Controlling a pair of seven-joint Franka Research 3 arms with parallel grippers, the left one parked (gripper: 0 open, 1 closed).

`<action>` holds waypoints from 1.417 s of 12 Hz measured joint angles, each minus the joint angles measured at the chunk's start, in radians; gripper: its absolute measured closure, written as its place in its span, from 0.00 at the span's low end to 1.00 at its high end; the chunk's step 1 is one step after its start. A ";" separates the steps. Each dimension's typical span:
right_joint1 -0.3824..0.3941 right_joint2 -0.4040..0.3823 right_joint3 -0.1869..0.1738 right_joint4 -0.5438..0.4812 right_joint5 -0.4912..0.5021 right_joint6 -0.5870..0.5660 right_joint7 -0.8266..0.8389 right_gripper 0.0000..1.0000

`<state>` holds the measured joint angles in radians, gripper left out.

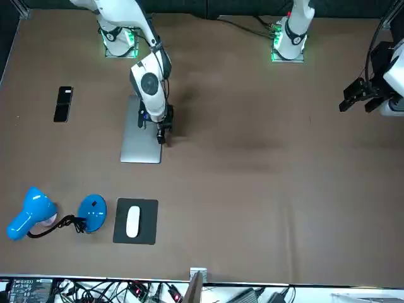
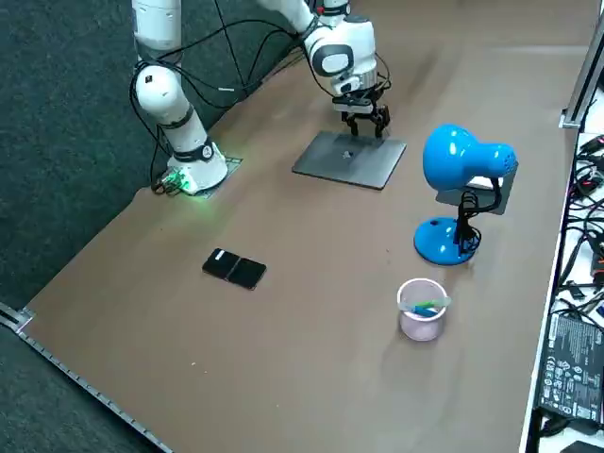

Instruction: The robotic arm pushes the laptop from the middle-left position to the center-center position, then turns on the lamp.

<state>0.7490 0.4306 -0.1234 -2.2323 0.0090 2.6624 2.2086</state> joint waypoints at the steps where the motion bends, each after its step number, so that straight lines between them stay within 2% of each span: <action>1: -0.009 -0.008 -0.007 -0.014 0.000 0.001 -0.022 0.00; 10: -0.159 -0.079 -0.020 -0.137 0.000 0.014 -0.225 0.00; 17: -0.239 -0.098 -0.021 -0.173 0.000 0.020 -0.278 0.00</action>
<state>0.5097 0.3327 -0.1448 -2.4058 0.0089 2.6824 1.9309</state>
